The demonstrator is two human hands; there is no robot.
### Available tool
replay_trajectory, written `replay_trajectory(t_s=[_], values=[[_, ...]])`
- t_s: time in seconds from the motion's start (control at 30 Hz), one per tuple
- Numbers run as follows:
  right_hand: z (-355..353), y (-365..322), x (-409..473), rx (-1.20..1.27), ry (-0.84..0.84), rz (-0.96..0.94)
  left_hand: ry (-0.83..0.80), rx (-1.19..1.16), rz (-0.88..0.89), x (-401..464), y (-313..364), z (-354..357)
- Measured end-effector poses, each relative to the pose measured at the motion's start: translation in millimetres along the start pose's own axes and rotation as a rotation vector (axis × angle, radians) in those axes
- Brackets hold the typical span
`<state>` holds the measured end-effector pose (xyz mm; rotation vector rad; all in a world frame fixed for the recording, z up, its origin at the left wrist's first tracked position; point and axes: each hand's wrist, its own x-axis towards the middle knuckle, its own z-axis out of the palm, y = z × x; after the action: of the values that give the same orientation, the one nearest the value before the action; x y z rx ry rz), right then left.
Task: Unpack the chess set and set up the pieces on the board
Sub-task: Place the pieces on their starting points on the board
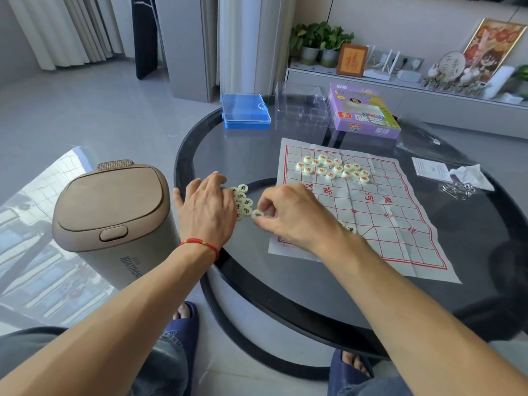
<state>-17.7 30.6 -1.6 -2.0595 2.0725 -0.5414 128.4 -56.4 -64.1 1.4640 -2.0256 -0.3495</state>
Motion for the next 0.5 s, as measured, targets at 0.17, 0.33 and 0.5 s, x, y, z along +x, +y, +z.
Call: replay_trajectory(t_s=[0.17, 0.33, 0.5], values=[[-45.9, 63.5, -25.4, -0.043, 0.1, 0.229, -0.004, 0.003, -0.004, 0.4, 0.2, 0.8], [-67.5, 113.8, -47.8, -0.099, 0.017, 0.468, 0.001, -0.006, -0.001, -0.3, -0.1, 1.0], [-52.1, 74.8, -34.8, -0.064, 0.042, 0.255, 0.025, -0.027, -0.009, 1.3, -2.0, 1.1]])
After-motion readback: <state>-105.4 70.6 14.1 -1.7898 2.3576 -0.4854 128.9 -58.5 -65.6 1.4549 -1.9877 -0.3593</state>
